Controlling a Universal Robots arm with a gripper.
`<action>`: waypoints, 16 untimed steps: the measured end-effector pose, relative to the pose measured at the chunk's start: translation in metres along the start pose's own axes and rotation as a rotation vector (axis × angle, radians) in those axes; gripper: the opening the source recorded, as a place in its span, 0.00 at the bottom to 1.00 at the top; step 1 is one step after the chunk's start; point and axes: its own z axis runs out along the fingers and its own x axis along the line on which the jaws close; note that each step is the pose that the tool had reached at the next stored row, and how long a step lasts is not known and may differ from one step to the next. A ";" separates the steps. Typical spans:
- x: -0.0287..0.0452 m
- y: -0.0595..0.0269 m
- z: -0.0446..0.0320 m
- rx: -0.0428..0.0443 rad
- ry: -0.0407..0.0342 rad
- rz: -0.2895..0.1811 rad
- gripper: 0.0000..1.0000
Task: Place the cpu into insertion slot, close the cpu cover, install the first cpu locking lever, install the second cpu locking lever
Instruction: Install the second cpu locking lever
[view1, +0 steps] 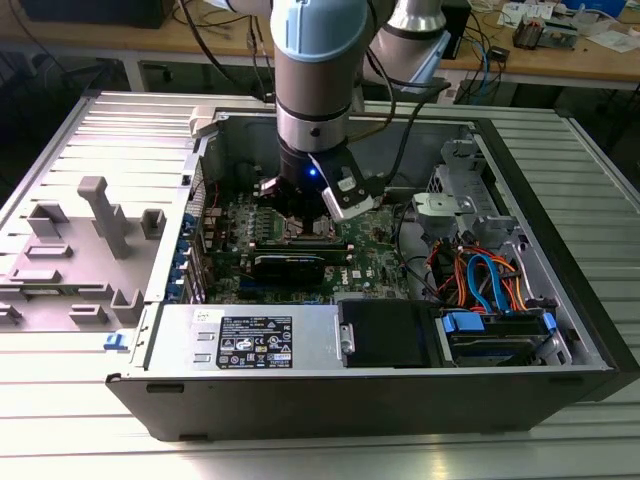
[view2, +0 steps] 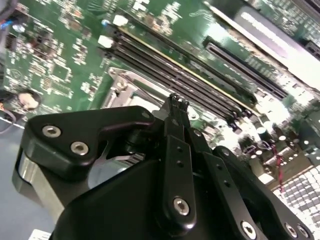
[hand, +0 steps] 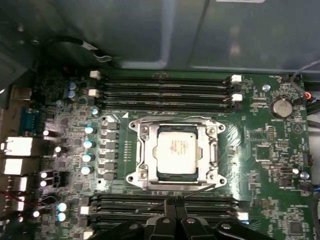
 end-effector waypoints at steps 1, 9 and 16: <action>0.0020 -0.0004 0.0003 -0.0029 -0.0001 0.000 0.11; 0.0189 -0.0019 0.0093 -0.0367 -0.0006 -0.004 0.11; 0.0260 -0.0033 0.0208 -0.0632 -0.0002 -0.011 0.11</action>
